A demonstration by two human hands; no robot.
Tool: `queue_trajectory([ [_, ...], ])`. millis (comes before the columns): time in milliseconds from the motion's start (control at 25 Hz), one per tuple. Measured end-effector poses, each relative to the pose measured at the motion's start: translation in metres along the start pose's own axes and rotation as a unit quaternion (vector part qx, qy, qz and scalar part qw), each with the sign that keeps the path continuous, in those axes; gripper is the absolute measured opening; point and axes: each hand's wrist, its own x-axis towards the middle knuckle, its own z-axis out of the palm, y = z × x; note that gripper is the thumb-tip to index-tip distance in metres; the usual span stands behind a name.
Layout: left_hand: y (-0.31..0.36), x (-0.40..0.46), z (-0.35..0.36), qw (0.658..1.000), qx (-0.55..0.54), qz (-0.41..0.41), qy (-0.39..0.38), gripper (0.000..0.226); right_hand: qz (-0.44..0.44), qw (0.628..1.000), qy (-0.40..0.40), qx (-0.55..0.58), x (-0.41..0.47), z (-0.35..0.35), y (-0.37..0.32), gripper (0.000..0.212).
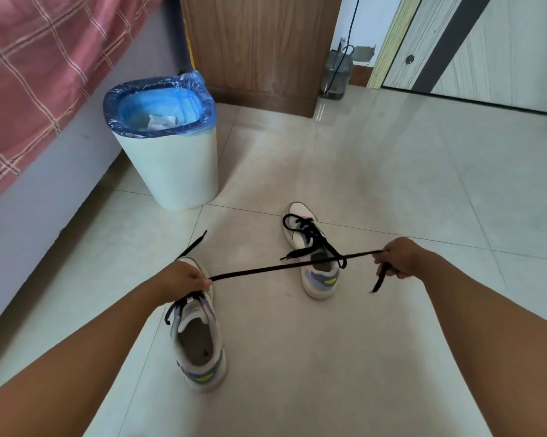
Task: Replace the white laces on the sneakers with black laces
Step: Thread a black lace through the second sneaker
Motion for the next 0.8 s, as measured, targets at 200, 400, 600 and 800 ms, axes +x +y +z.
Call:
queue_trajectory([
  [200,0.004,-0.009,-0.010,0.999,0.017,-0.007,-0.031,0.032,0.074,0.997,0.013,-0.012,-0.002,-0.005,0.023,0.027],
  [400,0.008,-0.013,-0.011,0.999,-0.004,0.004,-0.037,0.029,0.126,0.977,0.077,-0.156,0.004,-0.013,0.043,0.031],
  [600,0.007,-0.012,-0.011,0.999,-0.005,-0.002,-0.040,0.029,0.050,0.928,0.172,-0.328,-0.004,-0.013,0.050,0.027],
  [800,0.003,-0.009,-0.011,0.998,-0.034,-0.009,-0.047,0.030,0.098,0.959,0.198,-0.175,0.006,-0.016,0.049,0.019],
])
